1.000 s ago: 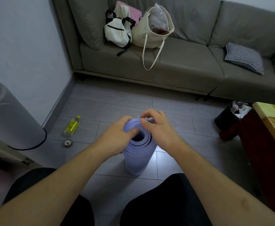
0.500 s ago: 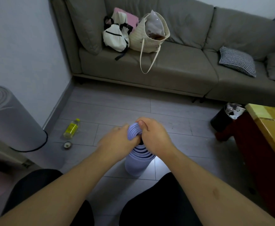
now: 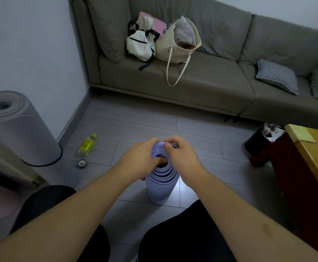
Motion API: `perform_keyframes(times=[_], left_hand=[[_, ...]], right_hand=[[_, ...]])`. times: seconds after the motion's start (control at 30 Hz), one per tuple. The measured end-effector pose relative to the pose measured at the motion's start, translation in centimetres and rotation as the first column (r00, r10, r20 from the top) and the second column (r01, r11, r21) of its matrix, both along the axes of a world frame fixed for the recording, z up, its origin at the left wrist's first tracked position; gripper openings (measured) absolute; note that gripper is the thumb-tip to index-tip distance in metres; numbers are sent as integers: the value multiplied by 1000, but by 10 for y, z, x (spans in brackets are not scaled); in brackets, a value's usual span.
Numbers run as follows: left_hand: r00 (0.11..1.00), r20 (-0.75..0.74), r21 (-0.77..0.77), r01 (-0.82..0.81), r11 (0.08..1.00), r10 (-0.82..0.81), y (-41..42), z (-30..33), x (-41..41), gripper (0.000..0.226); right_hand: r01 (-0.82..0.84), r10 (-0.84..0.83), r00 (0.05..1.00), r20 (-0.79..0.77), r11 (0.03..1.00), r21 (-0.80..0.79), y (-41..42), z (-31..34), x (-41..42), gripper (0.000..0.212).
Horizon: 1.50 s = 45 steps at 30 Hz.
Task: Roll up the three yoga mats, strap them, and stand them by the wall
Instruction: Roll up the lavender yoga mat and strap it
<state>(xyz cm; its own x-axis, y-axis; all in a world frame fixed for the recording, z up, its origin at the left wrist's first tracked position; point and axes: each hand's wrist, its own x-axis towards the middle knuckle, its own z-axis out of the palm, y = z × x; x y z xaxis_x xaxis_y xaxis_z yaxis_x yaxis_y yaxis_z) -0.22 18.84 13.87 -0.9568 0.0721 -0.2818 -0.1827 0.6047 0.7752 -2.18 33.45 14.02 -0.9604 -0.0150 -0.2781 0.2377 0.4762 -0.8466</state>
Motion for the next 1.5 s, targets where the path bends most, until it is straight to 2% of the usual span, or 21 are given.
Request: perform_keyframes(times=[0.07, 0.1, 0.17, 0.2, 0.23, 0.3, 0.37, 0.43, 0.5, 0.57, 0.7, 0.77, 0.87, 0.97, 1.13, 1.23, 1.33, 1.43, 1.5], left_hand=[[1000, -20, 58, -19, 998, 20, -10, 2, 3, 26], [999, -36, 79, -18, 997, 21, -15, 3, 4, 25], [995, -102, 86, 12, 996, -3, -30, 2, 4, 25], [990, -139, 92, 26, 995, -13, -39, 3, 3, 26], [985, -171, 118, 28, 993, -7, -47, 3, 2, 27], [977, -210, 229, 7, 973, 42, -63, 6, -2, 28], [977, -213, 337, 60, 940, 14, -77, 12, -6, 32], [973, -217, 393, 159, 905, -77, -88, 16, -6, 37], [974, -204, 458, 181, 870, -96, -100, 15, -1, 40], [982, -175, 495, 152, 856, -73, -111, 7, 9, 41], [993, -116, 428, 29, 904, 23, -129, -25, 25, 44], [989, -16, 425, -125, 896, 146, -143, -51, 29, 42], [916, 166, 366, -402, 839, 366, -170, -101, 28, 28], [859, 166, 252, -512, 821, 484, -195, -167, 24, 21], [827, 171, 194, -561, 805, 535, -231, -281, 3, 14], [804, 211, 194, -592, 782, 556, -237, -338, 0, 12], [825, 269, 40, -525, 850, 497, -231, -392, 8, 11], [813, 345, -78, -472, 878, 469, -230, -434, 15, 27], [819, 392, -160, -388, 908, 419, -232, -453, 14, 33]], right_hand=[[28, -19, 998, 57, 984, -173, 0, 6, 3, 20], [-5, 24, 998, 66, 964, -264, 5, 11, 3, 20], [-205, 241, 969, 50, 903, -379, 16, 25, 3, 24], [-345, 385, 922, 37, 862, -372, 23, 30, 2, 32], [-472, 506, 862, 41, 828, -302, 31, 32, 2, 48], [-613, 612, 790, 37, 790, 11, 33, 36, 3, 98], [-587, 618, 786, 8, 741, 326, 24, 39, 7, 142], [-556, 644, 762, -63, 702, 446, 10, 42, 14, 156], [-555, 675, 726, -135, 690, 465, -6, 42, 19, 145], [-529, 691, 703, -171, 668, 523, -23, 38, 21, 122], [-451, 735, 656, -170, 563, 693, -55, 6, 21, 103], [-469, 764, 626, -155, 528, 708, -71, -27, 18, 97], [-516, 814, 571, -101, 453, 727, -101, -90, 14, 86], [-550, 842, 539, -4, 356, 756, -130, -158, 3, 90], [-582, 837, 540, 92, 292, 759, -157, -251, -22, 96], [-604, 816, 563, 133, 296, 741, -164, -285, -30, 99], [-601, 799, 577, 171, 274, 751, -167, -310, -39, 106], [-630, 791, 566, 234, 232, 741, -169, -323, -43, 111], [-643, 794, 557, 243, 228, 731, -168, -326, -45, 108]])
